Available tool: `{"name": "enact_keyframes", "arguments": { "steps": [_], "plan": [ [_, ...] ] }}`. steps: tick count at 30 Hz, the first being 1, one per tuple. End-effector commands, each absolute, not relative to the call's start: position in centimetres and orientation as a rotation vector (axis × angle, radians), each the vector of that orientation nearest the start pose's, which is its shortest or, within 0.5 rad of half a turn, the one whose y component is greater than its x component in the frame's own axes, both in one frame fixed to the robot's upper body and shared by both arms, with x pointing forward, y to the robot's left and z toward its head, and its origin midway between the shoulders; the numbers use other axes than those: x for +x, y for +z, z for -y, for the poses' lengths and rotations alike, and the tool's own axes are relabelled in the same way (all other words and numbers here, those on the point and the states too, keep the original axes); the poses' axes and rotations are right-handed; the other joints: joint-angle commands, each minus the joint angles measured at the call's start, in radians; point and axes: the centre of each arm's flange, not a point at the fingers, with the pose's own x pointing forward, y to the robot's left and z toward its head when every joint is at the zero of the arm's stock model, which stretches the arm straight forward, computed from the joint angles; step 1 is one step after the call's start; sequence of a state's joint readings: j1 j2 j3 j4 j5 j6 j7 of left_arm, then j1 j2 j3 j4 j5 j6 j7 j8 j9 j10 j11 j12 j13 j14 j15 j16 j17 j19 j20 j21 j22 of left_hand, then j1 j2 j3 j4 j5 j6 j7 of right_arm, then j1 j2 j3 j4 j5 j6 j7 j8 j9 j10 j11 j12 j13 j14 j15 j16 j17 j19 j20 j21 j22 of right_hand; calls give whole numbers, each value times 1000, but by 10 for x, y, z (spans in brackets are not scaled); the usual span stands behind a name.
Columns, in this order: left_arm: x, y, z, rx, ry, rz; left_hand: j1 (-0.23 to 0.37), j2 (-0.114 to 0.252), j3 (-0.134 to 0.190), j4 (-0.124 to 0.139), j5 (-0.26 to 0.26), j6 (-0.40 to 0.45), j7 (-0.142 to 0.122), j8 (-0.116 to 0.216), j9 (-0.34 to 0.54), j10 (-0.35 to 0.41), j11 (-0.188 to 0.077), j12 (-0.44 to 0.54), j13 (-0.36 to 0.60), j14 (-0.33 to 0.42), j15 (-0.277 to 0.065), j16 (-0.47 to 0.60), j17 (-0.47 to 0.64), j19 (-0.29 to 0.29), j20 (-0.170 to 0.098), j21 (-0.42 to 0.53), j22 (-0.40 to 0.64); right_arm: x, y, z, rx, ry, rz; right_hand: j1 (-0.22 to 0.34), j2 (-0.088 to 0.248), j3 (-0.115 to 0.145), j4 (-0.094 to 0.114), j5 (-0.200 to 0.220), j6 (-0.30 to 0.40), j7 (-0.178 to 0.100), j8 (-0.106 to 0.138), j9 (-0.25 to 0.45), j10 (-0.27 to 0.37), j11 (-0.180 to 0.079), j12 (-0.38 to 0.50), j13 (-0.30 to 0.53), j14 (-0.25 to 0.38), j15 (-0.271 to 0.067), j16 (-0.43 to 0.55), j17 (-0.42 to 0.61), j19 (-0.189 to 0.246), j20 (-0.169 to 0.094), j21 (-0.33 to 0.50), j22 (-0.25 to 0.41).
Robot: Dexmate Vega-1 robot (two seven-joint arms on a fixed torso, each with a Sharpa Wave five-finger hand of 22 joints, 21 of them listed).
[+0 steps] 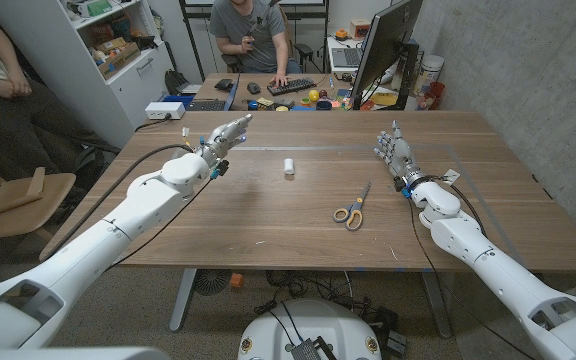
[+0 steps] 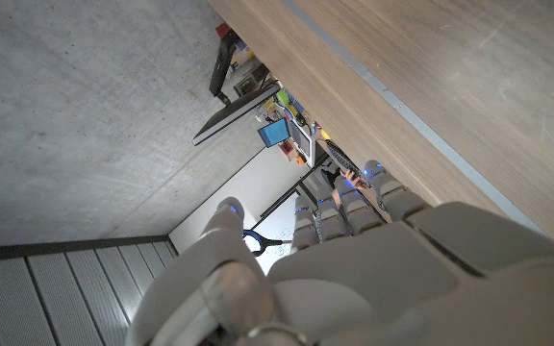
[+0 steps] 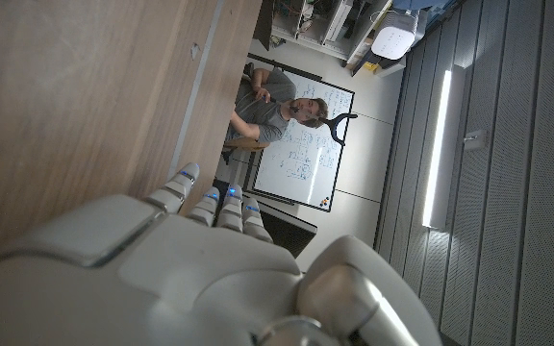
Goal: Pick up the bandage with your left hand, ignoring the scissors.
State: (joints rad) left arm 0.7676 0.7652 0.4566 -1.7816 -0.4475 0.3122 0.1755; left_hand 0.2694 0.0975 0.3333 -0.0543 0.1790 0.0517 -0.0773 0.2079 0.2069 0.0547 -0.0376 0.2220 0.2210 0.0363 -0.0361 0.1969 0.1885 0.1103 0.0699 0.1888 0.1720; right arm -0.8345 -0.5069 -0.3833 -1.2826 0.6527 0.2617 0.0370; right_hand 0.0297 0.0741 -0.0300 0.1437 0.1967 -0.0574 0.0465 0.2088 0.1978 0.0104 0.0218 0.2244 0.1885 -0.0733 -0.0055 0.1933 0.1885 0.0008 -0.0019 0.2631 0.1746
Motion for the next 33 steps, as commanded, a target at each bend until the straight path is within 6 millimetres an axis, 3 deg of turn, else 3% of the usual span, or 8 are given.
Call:
{"name": "enact_keyframes", "arguments": {
  "steps": [1,14,33],
  "plan": [
    [588,75,-253,704,8,308,7,-18,0,-11,6,8,-1,10,2,12,-7,5,2,12,-3,8,2,10,-1,7,4,662,-38,286,33,218,550,0,20,-2,9,7,-2,1,3,3,3,6,0,5,-6,-2,2,3,-4,1,-5,6],
    [583,95,-237,942,81,160,27,-34,1,-33,9,41,-7,22,2,37,-17,14,4,41,-16,16,3,20,0,9,5,663,-38,283,35,220,550,1,21,-3,9,7,-3,1,2,3,4,6,0,5,-8,-3,1,3,-2,1,-8,6],
    [601,118,-206,1149,101,-38,49,-64,-3,-62,11,106,-26,44,3,110,-49,40,13,96,-39,34,12,41,5,13,7,662,-38,281,54,222,554,1,21,-4,9,7,-2,0,1,3,3,5,-2,5,-8,-3,1,2,-1,1,-13,6]
  ]
}}
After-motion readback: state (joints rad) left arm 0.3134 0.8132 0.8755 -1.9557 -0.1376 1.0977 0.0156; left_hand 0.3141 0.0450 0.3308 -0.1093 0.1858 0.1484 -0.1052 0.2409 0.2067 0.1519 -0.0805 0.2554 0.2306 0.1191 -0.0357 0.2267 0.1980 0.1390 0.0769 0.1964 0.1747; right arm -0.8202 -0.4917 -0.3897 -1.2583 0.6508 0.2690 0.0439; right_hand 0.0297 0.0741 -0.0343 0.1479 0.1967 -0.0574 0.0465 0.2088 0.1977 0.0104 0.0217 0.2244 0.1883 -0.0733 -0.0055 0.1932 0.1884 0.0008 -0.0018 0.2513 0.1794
